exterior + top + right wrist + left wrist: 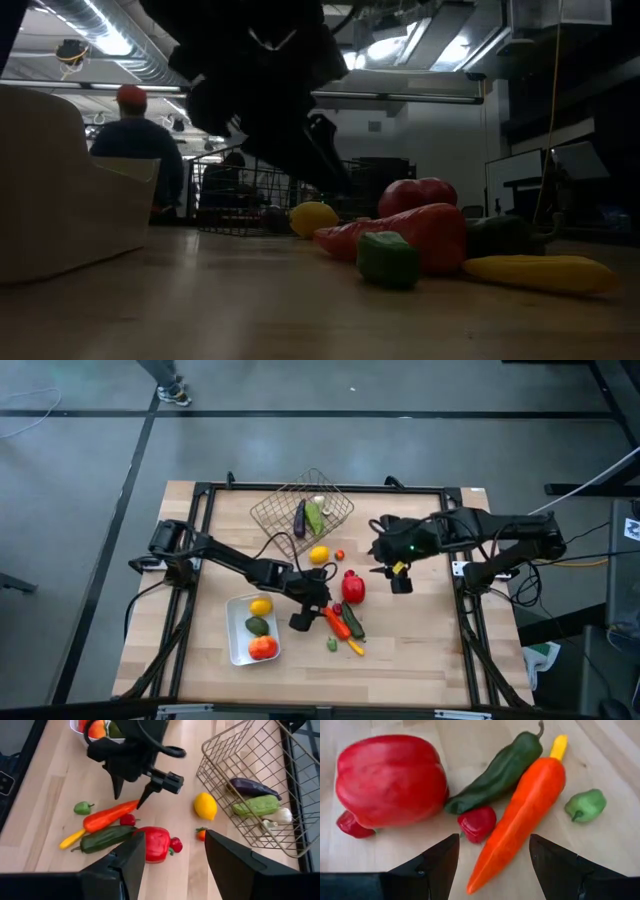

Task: Sort produce into baskets
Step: Put the orange carrot into the gold wire basket

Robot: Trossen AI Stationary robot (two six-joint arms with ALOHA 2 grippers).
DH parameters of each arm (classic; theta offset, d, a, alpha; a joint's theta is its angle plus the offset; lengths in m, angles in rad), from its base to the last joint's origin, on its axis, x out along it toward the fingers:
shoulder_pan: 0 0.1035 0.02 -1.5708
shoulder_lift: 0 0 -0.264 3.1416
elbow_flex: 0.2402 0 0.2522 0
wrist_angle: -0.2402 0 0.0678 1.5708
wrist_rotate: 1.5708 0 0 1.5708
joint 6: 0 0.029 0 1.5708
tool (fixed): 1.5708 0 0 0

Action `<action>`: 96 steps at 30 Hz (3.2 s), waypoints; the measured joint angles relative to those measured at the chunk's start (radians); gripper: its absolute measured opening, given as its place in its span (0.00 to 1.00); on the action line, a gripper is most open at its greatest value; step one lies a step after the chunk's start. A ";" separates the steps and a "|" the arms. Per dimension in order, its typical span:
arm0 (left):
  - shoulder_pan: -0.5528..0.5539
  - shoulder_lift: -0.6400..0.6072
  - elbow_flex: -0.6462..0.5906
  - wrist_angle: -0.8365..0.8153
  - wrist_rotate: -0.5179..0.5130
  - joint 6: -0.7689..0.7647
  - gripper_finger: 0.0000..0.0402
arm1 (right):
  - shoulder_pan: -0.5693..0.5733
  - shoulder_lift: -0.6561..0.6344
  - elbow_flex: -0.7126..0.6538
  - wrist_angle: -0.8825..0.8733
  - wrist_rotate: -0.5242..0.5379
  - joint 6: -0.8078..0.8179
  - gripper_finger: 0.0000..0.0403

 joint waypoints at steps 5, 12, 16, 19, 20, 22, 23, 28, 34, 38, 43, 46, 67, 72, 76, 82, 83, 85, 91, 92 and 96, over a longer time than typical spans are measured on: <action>0.000 0.046 0.000 0.009 0.000 0.022 0.59 | 0.041 0.000 0.000 -0.001 0.006 0.038 0.50; 0.000 0.092 0.000 0.022 0.000 0.042 0.59 | 0.079 0.001 0.000 -0.002 0.008 0.054 0.50; 0.000 0.111 0.000 0.022 0.000 0.037 0.59 | 0.086 0.001 0.000 -0.002 0.009 0.086 0.50; 0.000 0.117 0.001 0.023 0.006 0.034 0.56 | 0.086 0.001 0.000 -0.014 0.010 0.112 0.50; 0.000 0.117 0.001 0.024 0.006 0.031 0.54 | 0.086 0.001 0.000 -0.021 0.010 0.121 0.50; 0.000 0.118 0.001 0.023 0.007 0.022 0.49 | 0.086 0.001 -0.007 -0.037 0.013 0.135 0.50; 0.000 0.118 0.001 0.023 0.008 0.017 0.47 | 0.086 0.001 -0.018 -0.036 0.015 0.145 0.50; -0.001 0.118 0.001 0.021 0.008 0.013 0.34 | 0.086 0.002 -0.105 -0.034 0.016 0.230 0.50; 0.000 0.118 0.001 0.021 0.003 0.006 0.23 | 0.086 0.002 -0.236 0.007 0.004 0.349 0.50; 0.000 0.105 0.001 0.005 -0.005 -0.015 0.21 | 0.086 0.002 -0.305 0.064 -0.025 0.408 0.50; 0.001 0.048 0.001 -0.004 -0.008 -0.034 0.23 | 0.086 0.002 -0.370 0.143 -0.046 0.442 0.50; 0.000 0.011 0.001 -0.038 -0.006 -0.036 0.23 | 0.086 0.002 -0.394 0.163 -0.046 0.476 0.50; 0.200 -0.404 0.001 -0.294 -0.214 0.095 0.24 | 0.086 0.002 -0.397 0.168 -0.046 0.548 0.50; 0.327 -0.454 0.001 -0.291 -0.255 0.122 0.24 | 0.086 0.002 -0.397 0.170 -0.046 0.547 0.50; 0.440 -0.446 0.001 -0.300 -0.256 0.116 0.24 | 0.086 0.002 -0.397 0.169 -0.046 0.547 0.50; 0.575 -0.397 0.001 -0.303 -0.256 0.055 0.24 | 0.086 0.002 -0.397 0.169 -0.046 0.547 0.50; 0.590 -0.388 0.001 -0.303 -0.256 0.039 0.24 | 0.086 0.002 -0.397 0.170 -0.046 0.547 0.50; 0.618 -0.364 0.001 -0.303 -0.255 0.017 0.24 | 0.086 0.002 -0.397 0.169 -0.046 0.547 0.50; 0.667 -0.297 0.001 -0.303 -0.254 -0.016 0.24 | 0.086 0.002 -0.397 0.190 -0.046 0.564 0.50; 0.671 -0.289 0.001 -0.303 -0.254 -0.022 0.24 | 0.086 0.002 -0.397 0.200 -0.050 0.581 0.50; 0.686 -0.259 0.001 -0.303 -0.254 -0.027 0.24 | 0.086 0.002 -0.397 0.218 -0.116 0.622 0.50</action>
